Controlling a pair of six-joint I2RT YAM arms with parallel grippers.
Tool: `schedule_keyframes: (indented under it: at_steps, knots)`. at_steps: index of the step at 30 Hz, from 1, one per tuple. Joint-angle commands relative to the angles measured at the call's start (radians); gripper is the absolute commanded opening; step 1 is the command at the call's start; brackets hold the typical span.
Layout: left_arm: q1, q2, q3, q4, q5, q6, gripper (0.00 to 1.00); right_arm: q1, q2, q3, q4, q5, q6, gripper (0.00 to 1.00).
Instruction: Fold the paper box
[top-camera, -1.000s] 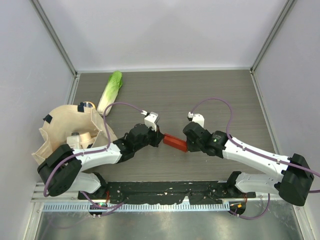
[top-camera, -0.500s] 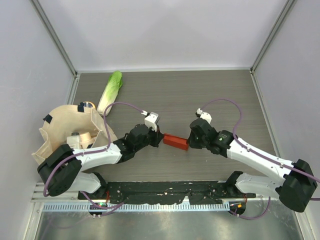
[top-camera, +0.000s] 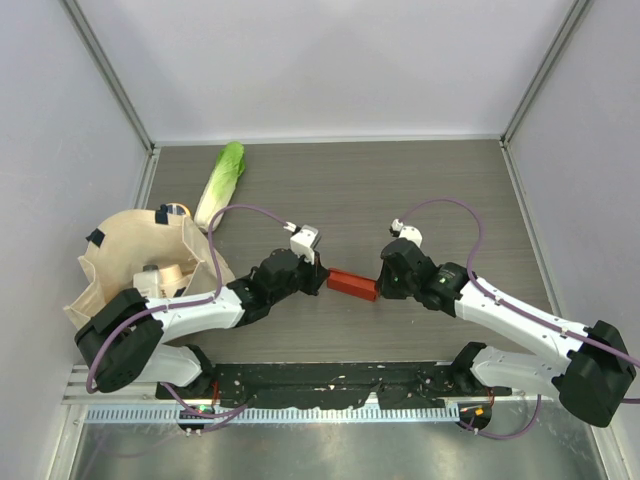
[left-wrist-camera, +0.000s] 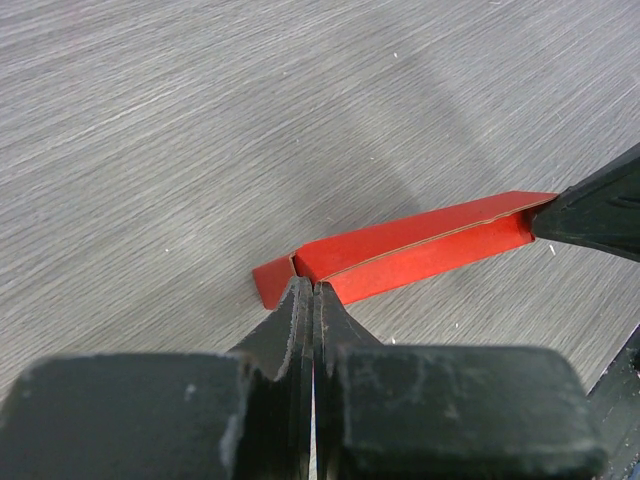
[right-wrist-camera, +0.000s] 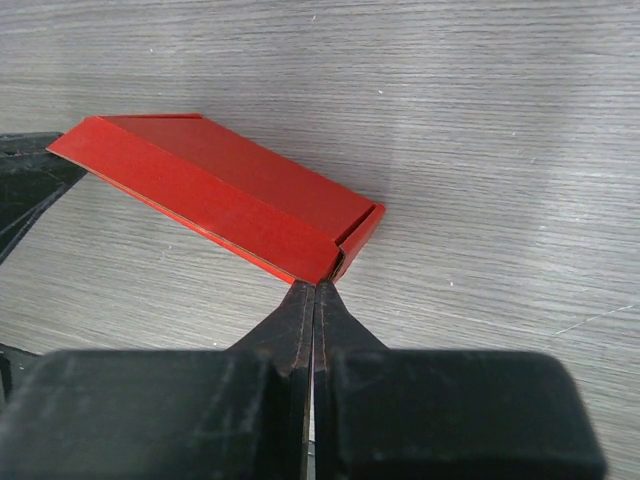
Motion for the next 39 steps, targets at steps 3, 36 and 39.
schedule_keyframes:
  at_steps: [3, 36, 39]
  knots:
    - [-0.013, 0.016, 0.003, -0.053, 0.014, 0.004, 0.00, 0.002, 0.004, 0.029, -0.075, 0.020, -0.108, 0.01]
    - [-0.013, 0.025, 0.016, -0.071, 0.010, -0.016, 0.00, -0.020, -0.364, -0.133, 0.058, 0.023, 0.579, 0.80]
    - [-0.014, 0.016, 0.011, -0.076, 0.002, -0.012, 0.00, -0.047, -0.446, -0.213, 0.095, 0.031, 0.708, 0.81]
